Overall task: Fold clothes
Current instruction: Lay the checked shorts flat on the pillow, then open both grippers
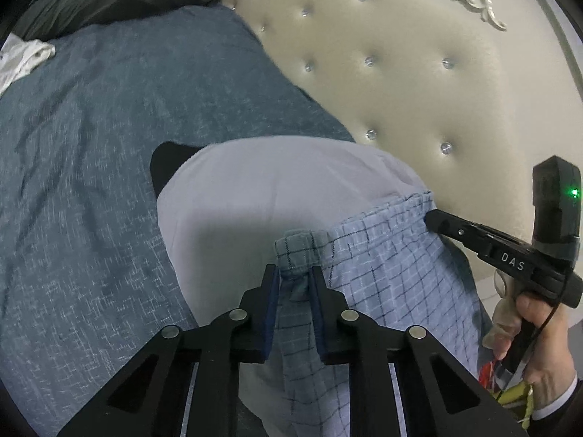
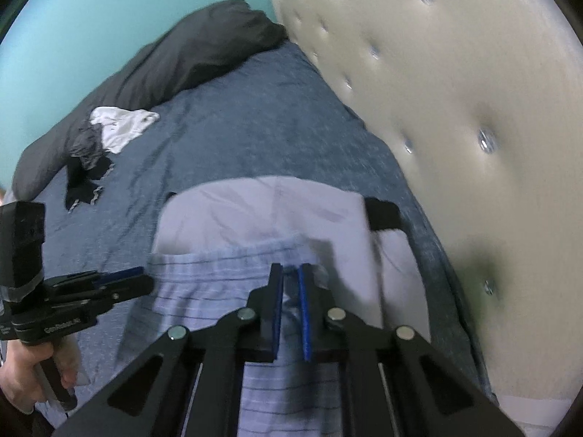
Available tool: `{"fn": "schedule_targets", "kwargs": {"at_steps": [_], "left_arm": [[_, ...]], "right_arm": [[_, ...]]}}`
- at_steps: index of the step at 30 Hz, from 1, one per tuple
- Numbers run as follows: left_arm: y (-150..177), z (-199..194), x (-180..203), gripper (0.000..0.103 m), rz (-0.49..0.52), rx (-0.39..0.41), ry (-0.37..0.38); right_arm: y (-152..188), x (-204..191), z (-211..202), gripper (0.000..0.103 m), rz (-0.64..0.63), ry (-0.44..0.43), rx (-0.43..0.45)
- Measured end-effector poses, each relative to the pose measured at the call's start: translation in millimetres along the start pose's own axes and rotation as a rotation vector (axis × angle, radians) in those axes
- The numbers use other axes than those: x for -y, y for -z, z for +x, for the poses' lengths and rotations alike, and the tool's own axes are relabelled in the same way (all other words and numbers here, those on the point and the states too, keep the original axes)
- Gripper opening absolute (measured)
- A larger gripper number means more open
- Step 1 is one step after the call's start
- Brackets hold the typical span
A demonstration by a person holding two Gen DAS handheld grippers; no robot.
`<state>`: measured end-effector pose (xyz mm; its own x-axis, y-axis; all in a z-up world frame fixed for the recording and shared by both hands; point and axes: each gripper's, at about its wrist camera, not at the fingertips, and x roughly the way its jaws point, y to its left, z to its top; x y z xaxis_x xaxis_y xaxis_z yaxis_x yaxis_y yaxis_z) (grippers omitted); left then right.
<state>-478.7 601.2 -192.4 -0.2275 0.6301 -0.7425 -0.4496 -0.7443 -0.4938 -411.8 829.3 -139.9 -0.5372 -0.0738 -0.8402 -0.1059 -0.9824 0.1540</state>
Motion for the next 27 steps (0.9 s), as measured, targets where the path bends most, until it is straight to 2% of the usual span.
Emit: {"fn": "schedule_targets", "kwargs": {"at_steps": [9, 16, 27], "left_arm": [[0, -3, 2, 0.019, -0.001, 0.007, -0.012], [3, -27, 7, 0.018, 0.014, 0.035, -0.056], [17, -73, 24, 0.019, 0.059, 0.062, -0.082]], "right_arm": [[1, 9, 3, 0.008, 0.028, 0.019, 0.004], [2, 8, -21, 0.008, 0.061, 0.013, 0.060], [18, -10, -61, 0.008, 0.077, 0.023, 0.102]]}}
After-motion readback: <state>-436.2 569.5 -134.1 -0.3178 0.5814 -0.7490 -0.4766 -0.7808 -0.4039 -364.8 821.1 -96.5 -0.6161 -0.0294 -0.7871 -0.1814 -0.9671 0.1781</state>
